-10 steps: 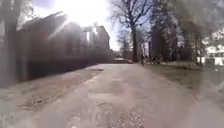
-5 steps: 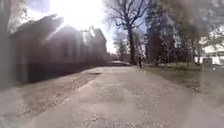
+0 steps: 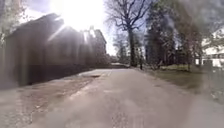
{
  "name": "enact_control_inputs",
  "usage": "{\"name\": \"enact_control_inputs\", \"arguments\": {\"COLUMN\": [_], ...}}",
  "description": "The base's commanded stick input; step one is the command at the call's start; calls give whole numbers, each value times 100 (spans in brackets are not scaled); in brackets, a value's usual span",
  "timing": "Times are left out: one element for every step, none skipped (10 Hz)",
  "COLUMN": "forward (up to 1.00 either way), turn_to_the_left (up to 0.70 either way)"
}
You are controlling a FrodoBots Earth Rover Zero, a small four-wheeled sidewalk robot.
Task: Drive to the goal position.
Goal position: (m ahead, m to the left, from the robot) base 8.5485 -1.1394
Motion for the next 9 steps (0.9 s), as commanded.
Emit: {"name": "enact_control_inputs", "arguments": {"forward": [100, 100, 100, 100, 100, 100, 100, 100, 100], "turn_to_the_left": [0, 0, 0, 0, 0, 0, 0, 0, 0]}}
